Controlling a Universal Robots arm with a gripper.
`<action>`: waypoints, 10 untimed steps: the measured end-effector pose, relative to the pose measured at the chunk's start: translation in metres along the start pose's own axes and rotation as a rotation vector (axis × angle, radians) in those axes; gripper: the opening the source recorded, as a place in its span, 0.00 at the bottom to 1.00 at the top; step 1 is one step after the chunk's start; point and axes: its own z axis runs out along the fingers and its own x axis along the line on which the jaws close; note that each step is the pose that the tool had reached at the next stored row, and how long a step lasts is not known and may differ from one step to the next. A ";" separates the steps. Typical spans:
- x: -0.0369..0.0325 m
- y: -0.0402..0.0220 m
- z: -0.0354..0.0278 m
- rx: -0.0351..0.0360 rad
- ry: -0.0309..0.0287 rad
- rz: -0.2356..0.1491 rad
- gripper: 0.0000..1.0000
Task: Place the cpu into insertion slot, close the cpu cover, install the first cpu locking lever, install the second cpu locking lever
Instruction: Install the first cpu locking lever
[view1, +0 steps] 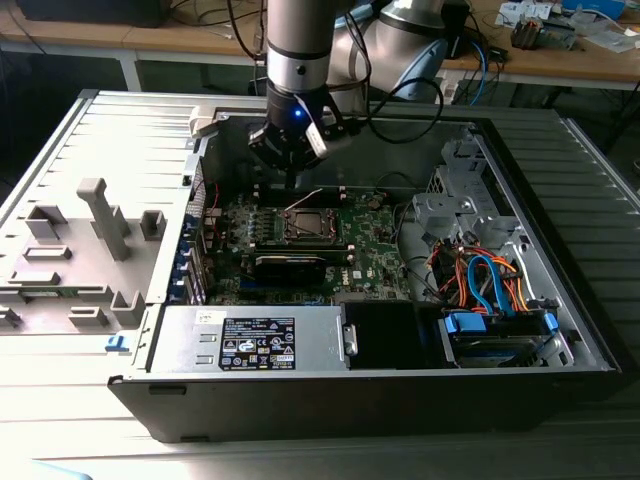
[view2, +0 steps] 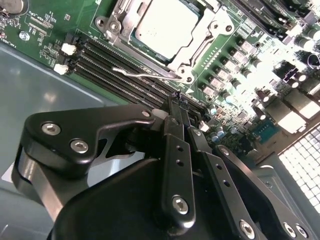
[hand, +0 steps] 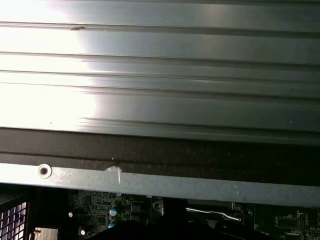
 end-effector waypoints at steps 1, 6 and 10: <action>-0.0004 -0.0001 0.0003 0.0041 0.0002 0.000 0.11; -0.0027 -0.0002 0.0020 0.0196 0.0012 0.000 0.11; -0.0064 -0.0006 0.0049 0.0197 0.0012 0.001 0.11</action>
